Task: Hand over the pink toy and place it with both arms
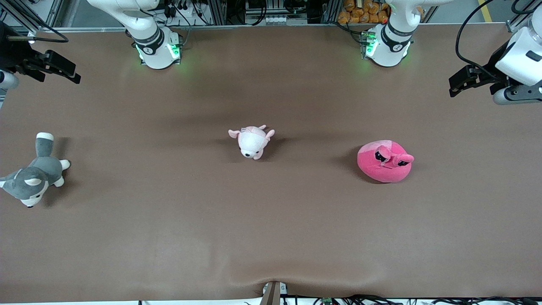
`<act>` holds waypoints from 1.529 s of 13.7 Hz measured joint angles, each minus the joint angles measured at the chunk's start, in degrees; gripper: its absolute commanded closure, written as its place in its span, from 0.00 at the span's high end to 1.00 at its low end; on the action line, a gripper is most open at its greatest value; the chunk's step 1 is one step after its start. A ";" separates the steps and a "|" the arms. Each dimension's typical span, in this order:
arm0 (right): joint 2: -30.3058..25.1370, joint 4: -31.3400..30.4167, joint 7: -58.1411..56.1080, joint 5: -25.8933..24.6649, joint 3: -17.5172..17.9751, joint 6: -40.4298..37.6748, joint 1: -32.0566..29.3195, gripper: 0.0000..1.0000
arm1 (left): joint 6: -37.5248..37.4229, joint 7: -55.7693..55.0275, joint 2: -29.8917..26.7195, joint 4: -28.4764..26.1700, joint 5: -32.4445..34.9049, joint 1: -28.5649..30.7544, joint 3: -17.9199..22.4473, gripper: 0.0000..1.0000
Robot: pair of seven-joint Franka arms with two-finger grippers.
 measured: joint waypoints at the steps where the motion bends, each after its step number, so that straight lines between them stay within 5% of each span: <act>1: 0.00 0.00 0.00 0.00 -0.07 -0.01 -0.05 1.00 | -0.20 0.00 0.00 0.20 0.00 0.02 0.01 1.00; 21: 0.20 -0.61 -0.06 -0.16 0.47 0.04 -0.02 1.00 | -1.25 0.02 0.78 0.67 -2.03 2.51 0.55 1.00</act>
